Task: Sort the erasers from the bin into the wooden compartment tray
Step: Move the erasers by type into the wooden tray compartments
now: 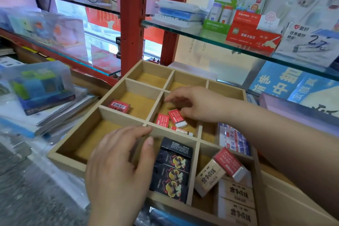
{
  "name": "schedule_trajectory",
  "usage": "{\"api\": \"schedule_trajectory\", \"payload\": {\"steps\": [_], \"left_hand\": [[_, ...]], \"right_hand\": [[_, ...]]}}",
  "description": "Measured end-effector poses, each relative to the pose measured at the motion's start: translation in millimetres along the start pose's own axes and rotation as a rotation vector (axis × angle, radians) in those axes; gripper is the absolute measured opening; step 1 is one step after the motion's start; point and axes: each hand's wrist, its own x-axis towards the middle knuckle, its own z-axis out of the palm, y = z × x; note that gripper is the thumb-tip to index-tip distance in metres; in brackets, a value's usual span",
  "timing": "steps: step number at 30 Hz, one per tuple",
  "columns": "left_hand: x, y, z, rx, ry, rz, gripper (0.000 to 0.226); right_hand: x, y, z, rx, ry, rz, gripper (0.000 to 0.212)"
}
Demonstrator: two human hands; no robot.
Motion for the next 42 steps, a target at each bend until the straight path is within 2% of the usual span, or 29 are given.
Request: {"api": "schedule_trajectory", "payload": {"steps": [2,5,7,15,20,23,27,33,37,42], "left_hand": [[1,1,0,0.001,0.002,-0.006,0.030],[1,2,0,0.014,-0.006,-0.011,0.030],[1,2,0,0.007,-0.012,-0.017,0.030],[0,1,-1,-0.014,-0.035,-0.011,0.030],[0,0,-1,-0.020,-0.028,0.008,0.030],[0,0,-1,-0.014,-0.026,0.020,0.030],[0,0,-1,-0.008,-0.018,0.023,0.029],[0,-2,-1,-0.002,-0.023,0.026,0.029],[0,-2,0,-0.010,-0.024,0.024,0.030],[0,-1,0,0.005,-0.018,0.016,0.029]], "right_hand": [[-3,1,-1,-0.114,0.048,-0.007,0.036],[-2,1,5,-0.457,0.001,-0.030,0.043],[0,-1,8,-0.557,-0.015,-0.027,0.044],[-2,4,-1,-0.478,-0.113,-0.013,0.036],[-2,5,-7,-0.380,-0.139,0.018,0.022],[2,2,-7,-0.357,-0.127,0.005,0.031],[9,-3,4,-0.401,-0.102,-0.140,0.050],[16,0,13,-0.485,-0.052,-0.223,0.040],[10,3,3,-0.413,0.076,-0.133,0.038],[-6,5,-6,-0.396,0.034,0.032,0.039]]}}
